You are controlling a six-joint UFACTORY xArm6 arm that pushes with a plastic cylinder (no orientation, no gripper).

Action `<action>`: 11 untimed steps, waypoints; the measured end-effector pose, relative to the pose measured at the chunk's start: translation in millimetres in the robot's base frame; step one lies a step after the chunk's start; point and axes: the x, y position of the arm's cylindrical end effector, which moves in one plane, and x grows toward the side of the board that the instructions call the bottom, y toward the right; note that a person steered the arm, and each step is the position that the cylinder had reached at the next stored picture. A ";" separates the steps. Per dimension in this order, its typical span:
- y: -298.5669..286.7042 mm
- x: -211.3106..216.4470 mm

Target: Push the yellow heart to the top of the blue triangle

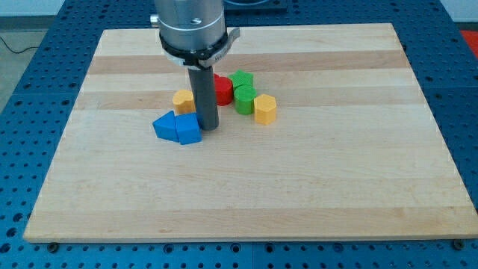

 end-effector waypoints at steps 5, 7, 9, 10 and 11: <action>-16.4 -31.9; -58.9 -31.9; -97.7 -33.1; -118.9 -33.1; -118.3 -32.1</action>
